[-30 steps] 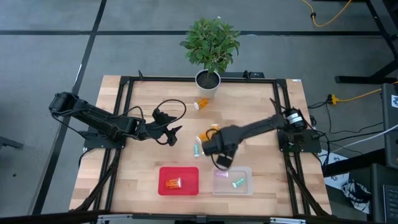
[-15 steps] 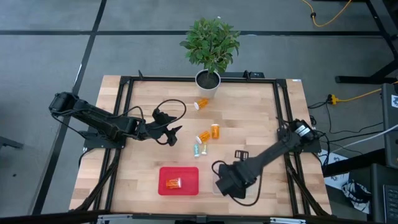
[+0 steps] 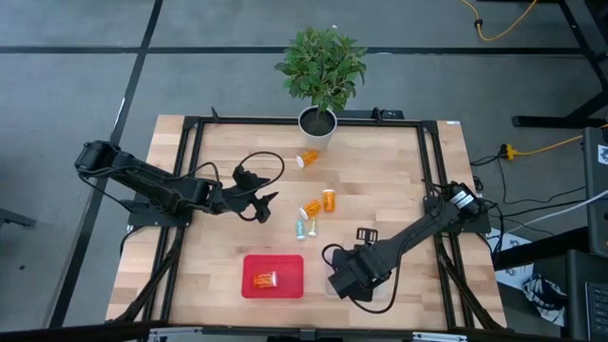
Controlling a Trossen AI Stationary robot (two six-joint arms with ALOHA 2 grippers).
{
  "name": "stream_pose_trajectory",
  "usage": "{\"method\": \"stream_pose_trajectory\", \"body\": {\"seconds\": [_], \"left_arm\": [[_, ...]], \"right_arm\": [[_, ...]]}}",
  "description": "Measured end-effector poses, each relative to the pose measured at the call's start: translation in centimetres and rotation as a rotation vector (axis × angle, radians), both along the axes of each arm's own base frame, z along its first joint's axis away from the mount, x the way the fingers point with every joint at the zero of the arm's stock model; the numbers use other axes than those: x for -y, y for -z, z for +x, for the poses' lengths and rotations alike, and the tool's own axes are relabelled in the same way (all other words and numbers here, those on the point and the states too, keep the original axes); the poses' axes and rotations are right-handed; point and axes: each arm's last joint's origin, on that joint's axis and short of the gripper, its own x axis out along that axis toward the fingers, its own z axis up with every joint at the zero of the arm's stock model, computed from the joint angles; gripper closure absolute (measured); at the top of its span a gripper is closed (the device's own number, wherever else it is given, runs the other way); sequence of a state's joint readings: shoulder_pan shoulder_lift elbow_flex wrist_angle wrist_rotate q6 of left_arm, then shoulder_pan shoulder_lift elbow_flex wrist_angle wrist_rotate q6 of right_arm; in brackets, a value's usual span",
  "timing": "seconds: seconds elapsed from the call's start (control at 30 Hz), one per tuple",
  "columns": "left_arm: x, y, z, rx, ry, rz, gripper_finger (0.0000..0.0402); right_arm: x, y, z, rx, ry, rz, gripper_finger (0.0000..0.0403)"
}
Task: Pick and place medicine bottles into bin by pill shape (circle, oval)
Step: Put the right small yellow pill bottle into the transparent bin, then put the small yellow pill bottle into the transparent bin
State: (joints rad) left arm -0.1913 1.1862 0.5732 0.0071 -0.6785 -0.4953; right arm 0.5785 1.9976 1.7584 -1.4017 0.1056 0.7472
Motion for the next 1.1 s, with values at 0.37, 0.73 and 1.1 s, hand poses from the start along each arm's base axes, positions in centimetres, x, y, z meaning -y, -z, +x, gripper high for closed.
{"method": "stream_pose_trajectory", "body": {"seconds": [0.37,0.73,1.1], "left_arm": [[0.0,0.0,0.0,0.000,0.000,0.000,0.0165],[0.0,0.0,0.0,0.000,0.000,0.000,0.0165],[0.0,0.0,0.0,0.000,0.000,0.000,0.0165]], "right_arm": [[0.0,0.0,0.0,0.001,0.003,-0.007,0.0210],[0.1,0.0,0.0,-0.003,-0.015,-0.008,0.0203],[1.1,-0.1,1.0,0.072,-0.246,-0.163,0.0203]]}}
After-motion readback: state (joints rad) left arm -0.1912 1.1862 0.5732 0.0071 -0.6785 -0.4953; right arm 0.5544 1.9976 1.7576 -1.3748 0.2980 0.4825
